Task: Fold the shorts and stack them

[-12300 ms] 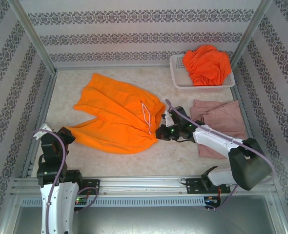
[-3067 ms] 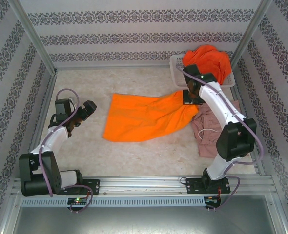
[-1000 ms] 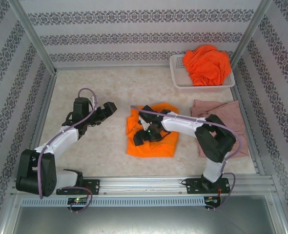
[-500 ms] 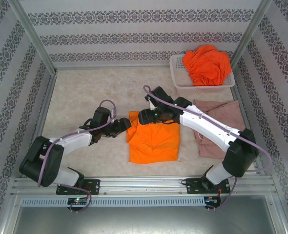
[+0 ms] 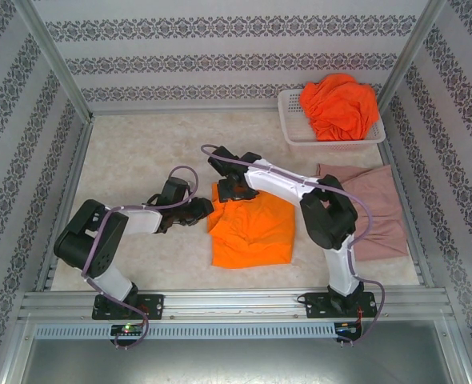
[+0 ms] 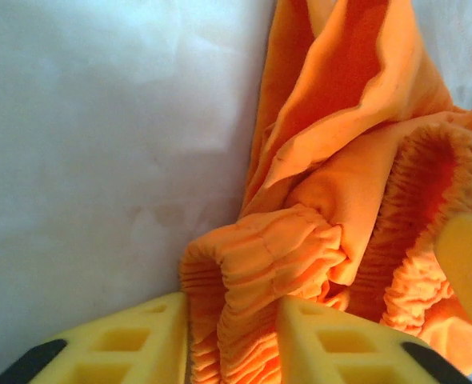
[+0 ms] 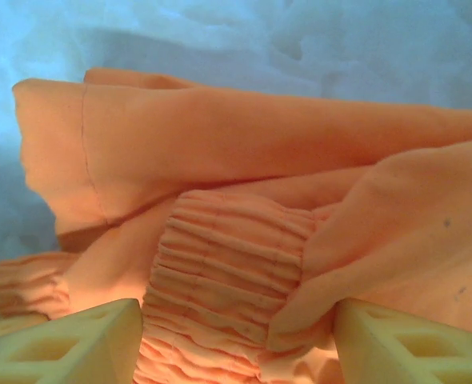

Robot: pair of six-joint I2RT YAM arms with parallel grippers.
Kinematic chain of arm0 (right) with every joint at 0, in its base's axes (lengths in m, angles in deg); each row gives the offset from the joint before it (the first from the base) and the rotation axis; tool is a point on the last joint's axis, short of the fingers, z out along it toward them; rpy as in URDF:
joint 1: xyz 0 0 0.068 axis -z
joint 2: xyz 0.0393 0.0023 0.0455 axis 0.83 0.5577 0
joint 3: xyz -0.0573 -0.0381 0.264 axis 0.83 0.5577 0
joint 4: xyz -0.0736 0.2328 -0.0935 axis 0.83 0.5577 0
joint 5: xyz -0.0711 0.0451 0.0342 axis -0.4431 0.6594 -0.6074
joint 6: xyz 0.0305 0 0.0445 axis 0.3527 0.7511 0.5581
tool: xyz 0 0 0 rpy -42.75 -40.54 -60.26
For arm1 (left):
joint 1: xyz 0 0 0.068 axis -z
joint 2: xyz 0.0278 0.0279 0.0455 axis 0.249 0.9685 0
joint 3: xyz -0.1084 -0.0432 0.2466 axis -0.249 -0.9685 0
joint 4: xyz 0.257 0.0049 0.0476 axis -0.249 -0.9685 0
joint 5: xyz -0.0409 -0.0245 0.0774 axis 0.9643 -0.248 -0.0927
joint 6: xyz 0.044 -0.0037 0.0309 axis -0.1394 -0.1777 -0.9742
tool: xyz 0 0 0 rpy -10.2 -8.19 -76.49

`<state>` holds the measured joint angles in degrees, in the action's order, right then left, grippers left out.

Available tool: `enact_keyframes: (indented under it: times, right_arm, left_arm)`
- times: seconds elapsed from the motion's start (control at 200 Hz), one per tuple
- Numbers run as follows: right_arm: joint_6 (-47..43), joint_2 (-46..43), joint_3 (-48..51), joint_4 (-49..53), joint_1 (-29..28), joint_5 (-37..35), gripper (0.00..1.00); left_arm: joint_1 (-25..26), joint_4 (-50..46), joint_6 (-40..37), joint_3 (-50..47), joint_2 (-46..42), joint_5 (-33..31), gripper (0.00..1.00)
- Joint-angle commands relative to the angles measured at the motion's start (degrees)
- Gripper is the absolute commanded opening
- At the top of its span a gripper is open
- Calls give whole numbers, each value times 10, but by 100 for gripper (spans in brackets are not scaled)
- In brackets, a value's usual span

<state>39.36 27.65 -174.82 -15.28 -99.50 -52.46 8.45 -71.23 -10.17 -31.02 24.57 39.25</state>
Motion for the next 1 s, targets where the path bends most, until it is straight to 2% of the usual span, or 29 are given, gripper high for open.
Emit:
enact_keyframes:
  times: [0.0, 0.07, 0.245, 0.325, 0.41, 0.515, 0.704, 0.809, 0.994]
  right_arm:
    - [10, 29, -33, 28, -5, -25, 62]
    - [12, 39, -35, 27, -5, -19, 56]
    - [14, 36, -32, 22, -5, -12, 23]
    - [8, 27, -30, 14, -5, -10, 14]
    - [-2, 19, -33, 16, -3, -7, 0]
    - [-17, -13, -20, 1, -2, 5, 0]
    - [-50, -127, 55, -69, 1, 45, 0]
    - [-65, -176, 90, -109, 3, 87, 0]
    - [-87, -198, 112, -140, 6, 140, 0]
  left_arm:
    - [4, 45, 3, 11, 15, -6, 25]
    - [3, 50, 5, 11, 20, -4, 19]
    - [3, 43, 1, 13, 9, -8, 6]
    - [3, 34, -4, 15, -3, -13, 3]
    - [3, 21, -8, 19, -18, -16, 0]
    - [5, -11, -19, 34, -45, -18, 0]
    - [6, -63, -48, 70, -94, -21, 0]
    - [6, -60, -56, 92, -81, 0, 0]
    - [2, -80, -82, 147, -33, 15, 0]
